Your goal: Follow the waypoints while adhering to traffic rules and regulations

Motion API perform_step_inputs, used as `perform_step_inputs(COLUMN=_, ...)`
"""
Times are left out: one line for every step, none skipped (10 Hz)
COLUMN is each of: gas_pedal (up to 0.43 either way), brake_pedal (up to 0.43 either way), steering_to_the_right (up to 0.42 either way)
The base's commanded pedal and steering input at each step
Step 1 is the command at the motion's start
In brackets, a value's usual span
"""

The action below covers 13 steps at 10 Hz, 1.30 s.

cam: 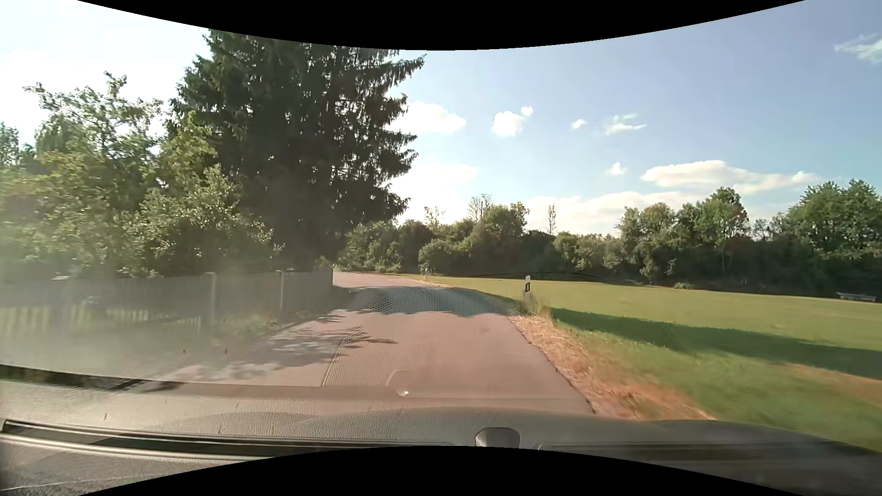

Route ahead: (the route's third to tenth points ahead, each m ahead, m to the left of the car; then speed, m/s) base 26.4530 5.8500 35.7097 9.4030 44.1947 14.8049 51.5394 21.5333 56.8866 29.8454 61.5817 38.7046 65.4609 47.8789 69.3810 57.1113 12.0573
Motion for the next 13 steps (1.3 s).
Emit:
perform_step_inputs(gas_pedal=0.0, brake_pedal=0.006, steering_to_the_right=-0.017)
perform_step_inputs(gas_pedal=0.0, brake_pedal=0.006, steering_to_the_right=-0.022)
perform_step_inputs(gas_pedal=0.0, brake_pedal=0.006, steering_to_the_right=-0.026)
perform_step_inputs(gas_pedal=0.0, brake_pedal=0.006, steering_to_the_right=-0.031)
perform_step_inputs(gas_pedal=0.0, brake_pedal=0.006, steering_to_the_right=-0.035)
perform_step_inputs(gas_pedal=0.0, brake_pedal=0.006, steering_to_the_right=-0.04)
perform_step_inputs(gas_pedal=0.0, brake_pedal=0.006, steering_to_the_right=-0.041)
perform_step_inputs(gas_pedal=0.0, brake_pedal=0.006, steering_to_the_right=-0.042)
perform_step_inputs(gas_pedal=0.0, brake_pedal=0.006, steering_to_the_right=-0.048)
perform_step_inputs(gas_pedal=0.0, brake_pedal=0.006, steering_to_the_right=-0.06)
perform_step_inputs(gas_pedal=0.0, brake_pedal=0.006, steering_to_the_right=-0.069)
perform_step_inputs(gas_pedal=0.0, brake_pedal=0.006, steering_to_the_right=-0.07)
perform_step_inputs(gas_pedal=0.0, brake_pedal=0.006, steering_to_the_right=-0.071)
